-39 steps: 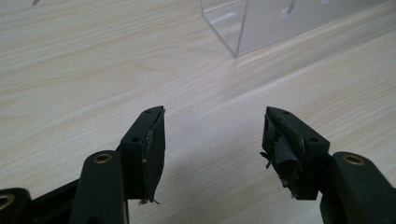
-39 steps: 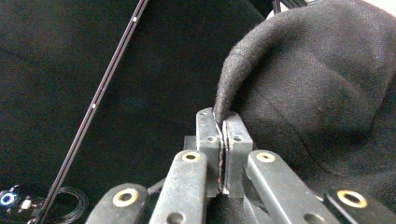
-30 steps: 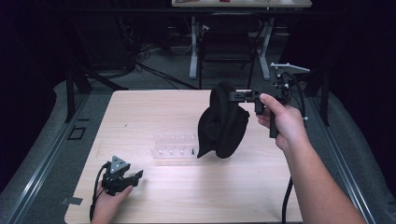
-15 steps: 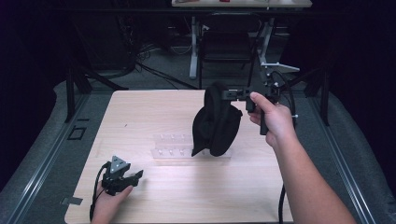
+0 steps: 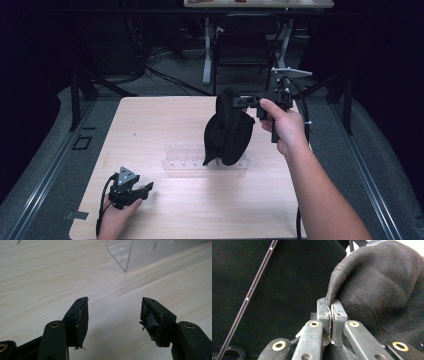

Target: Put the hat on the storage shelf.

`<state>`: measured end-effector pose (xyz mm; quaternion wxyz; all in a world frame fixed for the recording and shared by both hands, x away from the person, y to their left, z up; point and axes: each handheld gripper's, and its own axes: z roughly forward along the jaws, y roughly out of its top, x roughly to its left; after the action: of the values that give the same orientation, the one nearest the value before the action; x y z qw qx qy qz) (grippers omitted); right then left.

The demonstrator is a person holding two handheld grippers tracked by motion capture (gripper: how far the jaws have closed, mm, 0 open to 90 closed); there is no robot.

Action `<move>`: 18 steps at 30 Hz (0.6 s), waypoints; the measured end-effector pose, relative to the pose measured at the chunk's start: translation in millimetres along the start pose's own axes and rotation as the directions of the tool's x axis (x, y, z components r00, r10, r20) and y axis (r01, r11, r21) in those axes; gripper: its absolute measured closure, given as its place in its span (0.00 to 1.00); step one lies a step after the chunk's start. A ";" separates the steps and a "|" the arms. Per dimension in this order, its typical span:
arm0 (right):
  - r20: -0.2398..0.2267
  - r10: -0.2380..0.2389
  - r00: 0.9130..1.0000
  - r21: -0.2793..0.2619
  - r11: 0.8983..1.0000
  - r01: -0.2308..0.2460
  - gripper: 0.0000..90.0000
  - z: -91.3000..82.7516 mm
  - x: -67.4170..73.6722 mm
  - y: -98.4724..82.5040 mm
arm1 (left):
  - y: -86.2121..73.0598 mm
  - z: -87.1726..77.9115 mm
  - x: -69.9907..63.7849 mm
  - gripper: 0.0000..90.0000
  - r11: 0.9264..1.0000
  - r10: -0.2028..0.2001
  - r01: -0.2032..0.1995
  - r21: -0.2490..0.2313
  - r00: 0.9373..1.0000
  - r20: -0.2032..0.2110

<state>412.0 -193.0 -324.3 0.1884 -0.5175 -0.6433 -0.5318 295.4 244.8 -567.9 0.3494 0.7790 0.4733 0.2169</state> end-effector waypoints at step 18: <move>-0.044 -0.004 0.999 0.013 1.000 0.005 0.98 16.2 3.2 -6.5 | 10.4 -6.5 -11.9 0.47 0.999 0.007 -0.005 -0.044 0.999 0.044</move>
<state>410.1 -176.6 -330.8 0.2046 -0.5030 -0.6438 -0.5392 291.7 233.2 -555.9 0.3763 0.7772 0.4582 0.2109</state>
